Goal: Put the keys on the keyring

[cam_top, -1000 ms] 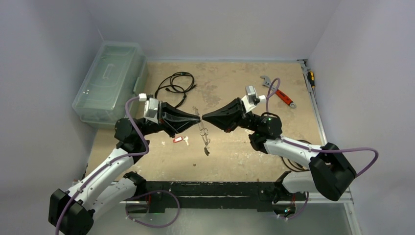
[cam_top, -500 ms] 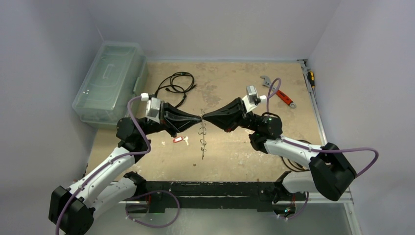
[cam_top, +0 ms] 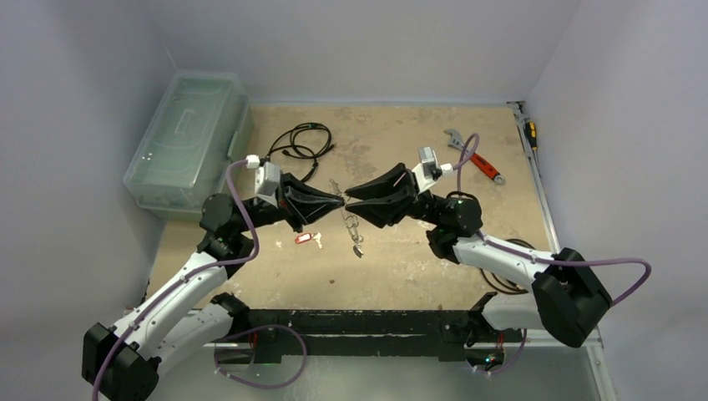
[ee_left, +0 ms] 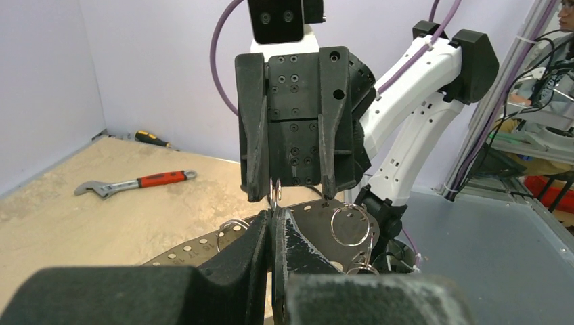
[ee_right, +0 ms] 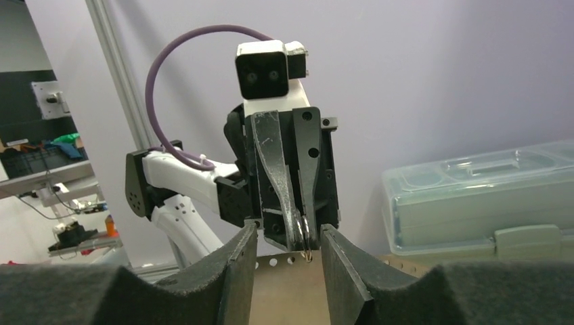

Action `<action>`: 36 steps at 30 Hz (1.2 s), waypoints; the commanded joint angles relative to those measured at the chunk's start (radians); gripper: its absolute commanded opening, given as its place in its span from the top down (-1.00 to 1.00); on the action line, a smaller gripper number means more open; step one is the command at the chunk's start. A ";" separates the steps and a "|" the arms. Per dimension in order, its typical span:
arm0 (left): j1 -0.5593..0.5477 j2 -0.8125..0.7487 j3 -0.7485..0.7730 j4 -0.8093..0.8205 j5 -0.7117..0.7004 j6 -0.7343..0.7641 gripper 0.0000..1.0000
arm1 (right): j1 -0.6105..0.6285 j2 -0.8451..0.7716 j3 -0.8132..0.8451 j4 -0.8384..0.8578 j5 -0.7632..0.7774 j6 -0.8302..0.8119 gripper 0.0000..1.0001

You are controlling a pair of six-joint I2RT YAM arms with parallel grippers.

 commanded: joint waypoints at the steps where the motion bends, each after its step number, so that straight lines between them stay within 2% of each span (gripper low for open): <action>1: -0.004 -0.042 0.074 -0.102 -0.029 0.096 1.00 | 0.004 -0.060 -0.006 -0.081 0.026 -0.093 0.10; 8: -0.003 -0.057 0.109 -0.205 -0.007 0.151 1.00 | 0.004 -0.124 0.016 -0.295 0.059 -0.242 -0.11; 15: -0.004 -0.057 0.195 -0.433 -0.013 0.281 1.00 | 0.004 -0.183 0.069 -0.529 0.084 -0.405 -0.13; 19: -0.004 -0.052 0.211 -0.490 0.001 0.314 1.00 | 0.004 -0.200 0.088 -0.607 0.090 -0.464 -0.09; 25: -0.003 -0.044 0.230 -0.552 0.012 0.361 1.00 | 0.004 -0.192 0.143 -0.710 -0.006 -0.531 0.12; 30: -0.004 -0.038 0.240 -0.570 0.019 0.377 1.00 | 0.004 -0.200 0.148 -0.712 -0.048 -0.543 0.38; 36: -0.003 -0.035 0.240 -0.564 0.028 0.373 1.00 | 0.004 -0.181 0.159 -0.722 -0.081 -0.546 0.54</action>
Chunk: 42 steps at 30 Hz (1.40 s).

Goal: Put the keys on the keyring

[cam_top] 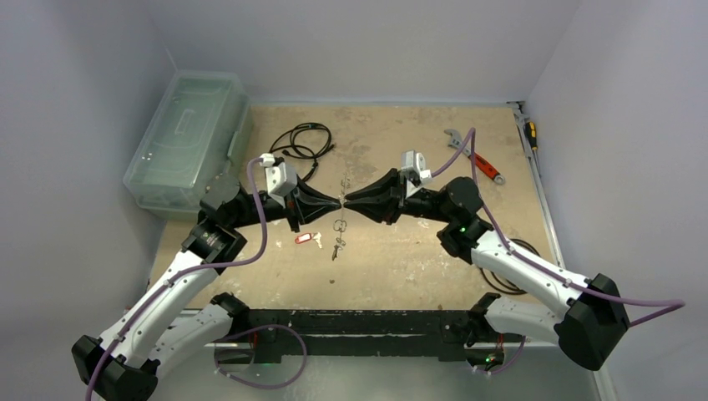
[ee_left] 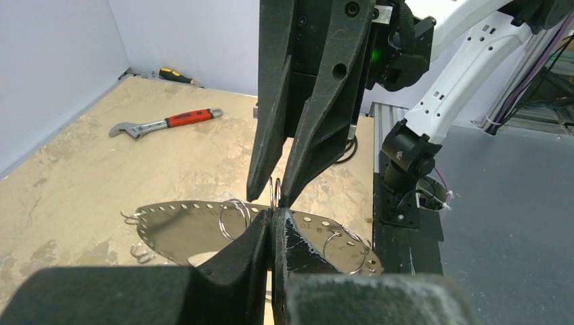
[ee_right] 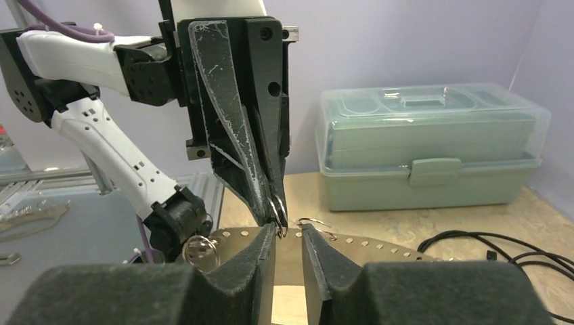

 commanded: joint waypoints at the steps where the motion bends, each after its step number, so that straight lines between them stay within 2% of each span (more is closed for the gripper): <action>1: -0.004 -0.001 0.050 0.017 0.017 0.018 1.00 | 0.004 0.001 0.052 0.001 -0.045 -0.024 0.60; 8: -0.004 0.008 0.052 0.014 0.018 0.019 1.00 | 0.004 0.011 0.052 0.018 -0.054 -0.024 1.00; 14: -0.004 0.016 0.055 0.032 0.022 0.017 0.99 | 0.004 0.024 0.037 0.064 -0.053 0.009 1.00; 15: -0.004 0.017 0.056 0.034 0.017 0.016 0.80 | 0.004 0.023 0.028 0.089 -0.047 0.029 1.00; 17: -0.004 0.009 0.052 0.036 -0.015 0.018 0.16 | 0.003 0.022 0.012 0.142 -0.050 0.062 1.00; 18: -0.004 0.001 0.046 0.041 -0.037 0.018 0.04 | 0.004 0.022 0.004 0.161 -0.003 0.074 1.00; 20: -0.004 -0.019 0.030 0.067 -0.062 0.010 -0.05 | 0.003 0.020 -0.014 0.216 0.031 0.112 1.00; 22: -0.004 -0.031 0.015 0.096 -0.061 -0.008 0.01 | 0.004 0.020 -0.039 0.289 0.061 0.161 1.00; 28: -0.003 -0.039 -0.011 0.183 -0.034 -0.080 0.33 | 0.004 0.025 -0.092 0.458 0.083 0.279 1.00; 30: -0.004 -0.046 -0.028 0.239 -0.024 -0.117 0.37 | 0.003 0.026 -0.101 0.496 0.093 0.304 1.00; 35: -0.004 -0.051 -0.048 0.326 -0.015 -0.179 0.38 | 0.003 0.033 -0.122 0.589 0.118 0.359 1.00; 40: -0.003 -0.043 -0.071 0.408 -0.006 -0.238 0.26 | 0.004 0.047 -0.128 0.646 0.118 0.400 1.00; 42: -0.004 -0.032 -0.081 0.444 0.004 -0.266 0.30 | 0.004 0.052 -0.128 0.662 0.115 0.407 1.00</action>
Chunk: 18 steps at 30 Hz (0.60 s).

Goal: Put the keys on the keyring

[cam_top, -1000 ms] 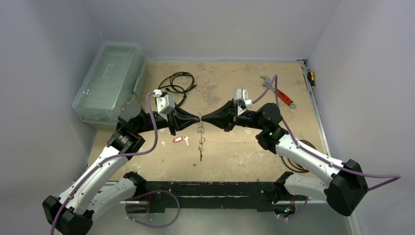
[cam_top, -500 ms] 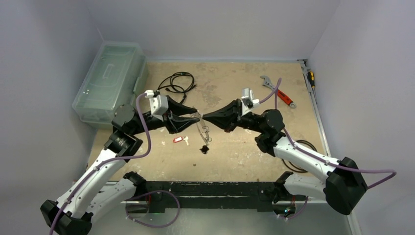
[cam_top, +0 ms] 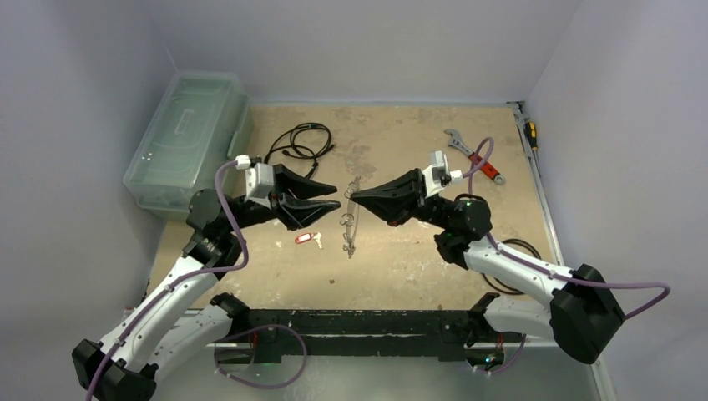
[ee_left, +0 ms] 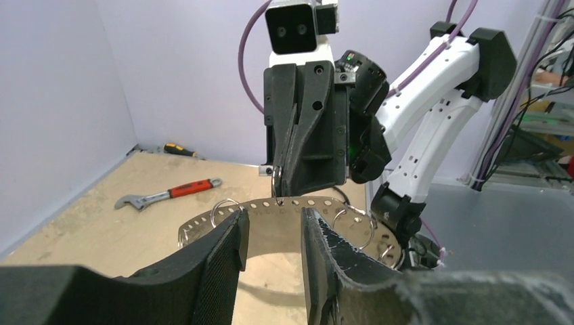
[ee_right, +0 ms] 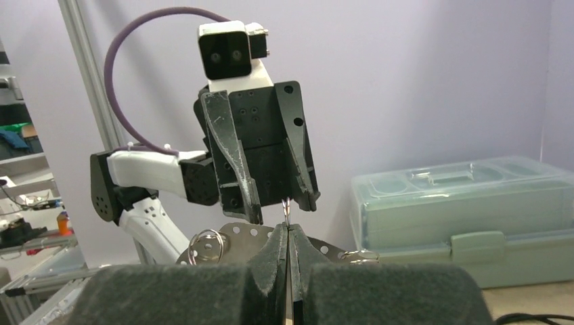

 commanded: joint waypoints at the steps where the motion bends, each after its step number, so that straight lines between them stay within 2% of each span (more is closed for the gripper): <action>1: -0.004 0.013 -0.027 0.138 0.029 -0.089 0.33 | 0.005 0.010 -0.003 0.128 0.029 0.047 1.00; 18: -0.006 0.067 -0.052 0.235 0.059 -0.135 0.61 | 0.006 0.072 0.005 0.194 0.010 0.093 1.00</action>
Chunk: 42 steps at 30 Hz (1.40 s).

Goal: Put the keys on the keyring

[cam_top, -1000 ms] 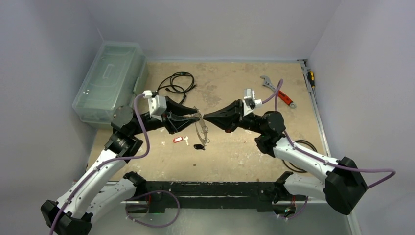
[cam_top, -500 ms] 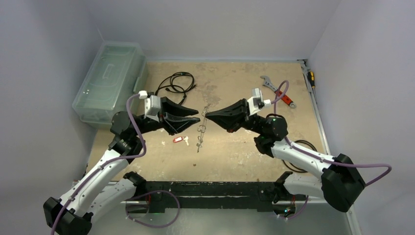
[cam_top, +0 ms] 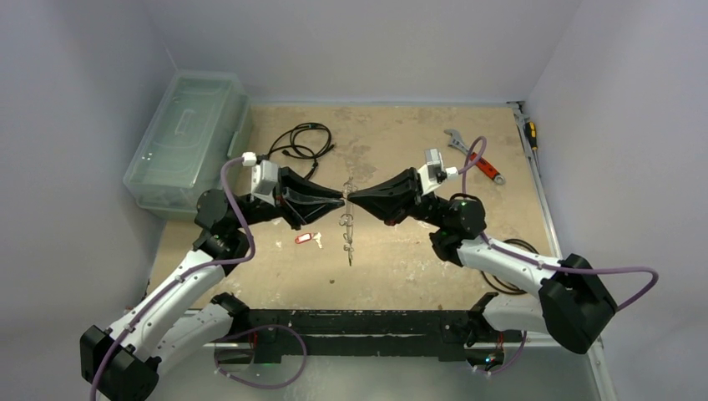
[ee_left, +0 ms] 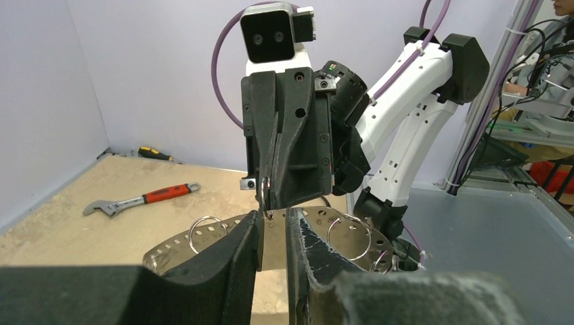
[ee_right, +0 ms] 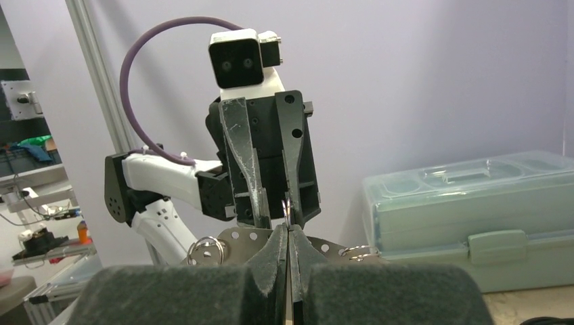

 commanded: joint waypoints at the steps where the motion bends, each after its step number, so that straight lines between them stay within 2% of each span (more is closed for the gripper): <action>1: -0.004 0.003 -0.002 0.056 0.016 -0.019 0.62 | 0.006 0.000 0.008 0.082 0.009 0.015 1.00; 7: -0.005 0.012 -0.005 0.065 0.019 -0.025 0.70 | 0.005 0.013 0.013 0.094 0.002 0.026 1.00; 16: -0.004 0.023 -0.008 0.087 0.020 -0.033 0.72 | 0.006 0.021 0.017 0.103 -0.002 0.035 1.00; 25: -0.005 0.041 -0.012 0.124 0.032 -0.046 1.00 | 0.006 0.039 0.026 0.107 -0.018 0.044 1.00; 33: -0.005 0.037 -0.018 0.128 0.018 -0.038 1.00 | 0.005 0.053 0.042 0.102 -0.057 0.056 0.99; 36: -0.005 0.030 0.018 -0.004 0.018 0.042 1.00 | 0.004 0.034 0.050 0.035 -0.062 0.018 0.69; 42: -0.004 -0.003 0.061 -0.224 -0.045 0.202 1.00 | 0.002 -0.068 0.068 -0.246 -0.006 -0.181 -0.10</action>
